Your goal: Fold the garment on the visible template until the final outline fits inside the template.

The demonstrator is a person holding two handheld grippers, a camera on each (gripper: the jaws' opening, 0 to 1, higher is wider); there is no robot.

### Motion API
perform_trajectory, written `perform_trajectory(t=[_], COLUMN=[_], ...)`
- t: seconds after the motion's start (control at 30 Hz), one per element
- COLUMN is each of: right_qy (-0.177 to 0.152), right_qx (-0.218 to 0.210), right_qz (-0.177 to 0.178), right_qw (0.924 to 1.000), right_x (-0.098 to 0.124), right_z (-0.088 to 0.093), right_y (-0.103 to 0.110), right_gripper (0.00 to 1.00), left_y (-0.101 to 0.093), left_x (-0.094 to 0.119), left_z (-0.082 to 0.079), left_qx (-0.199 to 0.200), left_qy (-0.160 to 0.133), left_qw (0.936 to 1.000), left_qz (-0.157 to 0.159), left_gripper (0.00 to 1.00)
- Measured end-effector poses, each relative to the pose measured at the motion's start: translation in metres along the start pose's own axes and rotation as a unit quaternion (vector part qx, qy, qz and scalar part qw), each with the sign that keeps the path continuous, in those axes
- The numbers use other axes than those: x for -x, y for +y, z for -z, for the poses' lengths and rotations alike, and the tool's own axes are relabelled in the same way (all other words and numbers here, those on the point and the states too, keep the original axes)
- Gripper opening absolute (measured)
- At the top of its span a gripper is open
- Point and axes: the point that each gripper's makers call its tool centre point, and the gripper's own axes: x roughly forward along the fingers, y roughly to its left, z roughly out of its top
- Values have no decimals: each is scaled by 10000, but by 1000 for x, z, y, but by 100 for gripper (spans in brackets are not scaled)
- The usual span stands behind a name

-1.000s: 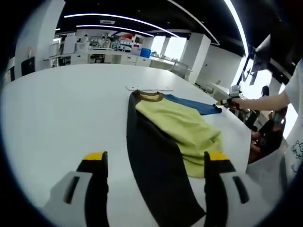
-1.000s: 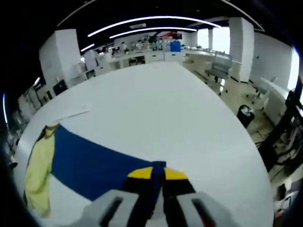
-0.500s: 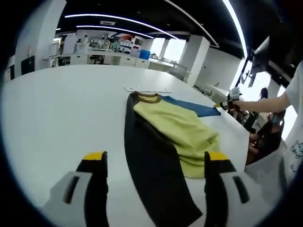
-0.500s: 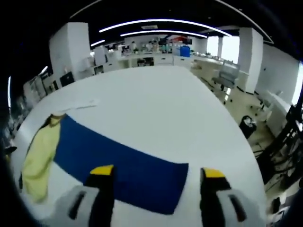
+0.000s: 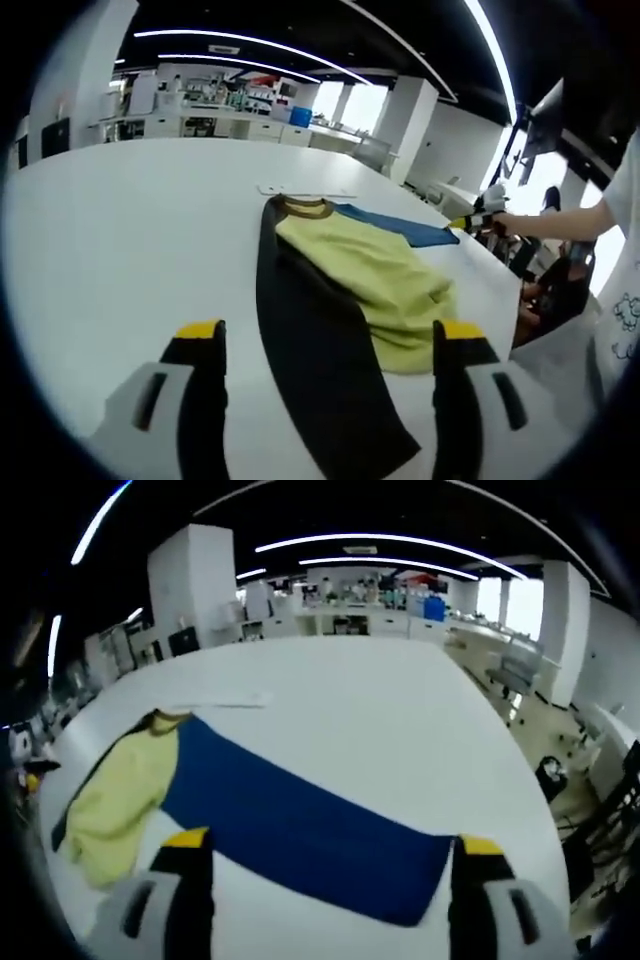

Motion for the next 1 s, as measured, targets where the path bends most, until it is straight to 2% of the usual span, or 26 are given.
perform_trajectory(t=[0.07,0.2,0.4,0.5,0.67,0.8,0.87,1.0], right_qy=[-139,-329,-289,-318,-378,-427,-463,-430], right_qx=[55,94,333,413,454,569,622,727], right_qz=[-119,-263,-476,-576,-725,-731,-768,-865], right_qw=[9998,9991,9979,9970,9956,9948,9940,9927], right_x=[0,16,29,43,50,62,64,70], right_z=[-8,-16,-12,-13,-17,-16,-16,-9], right_y=[3,23,45,64,73,89,91,103], right_gripper=[100,100,100,100,100,100,100,100], left_y=[2,1,1,-2,-6,-5,0,1], left_x=[3,7,11,12,15,19,22,27], left_z=[5,13,17,15,18,31,44,57], left_qx=[15,126,136,142,25,-18,153,147], left_qy=[20,64,22,-25,14,185,462,532], left_qw=[10000,9999,9999,9999,10000,9998,9988,9984], left_qz=[-14,51,69,67,70,15,-101,-151], left_gripper=[82,83,83,83,82,80,80,83])
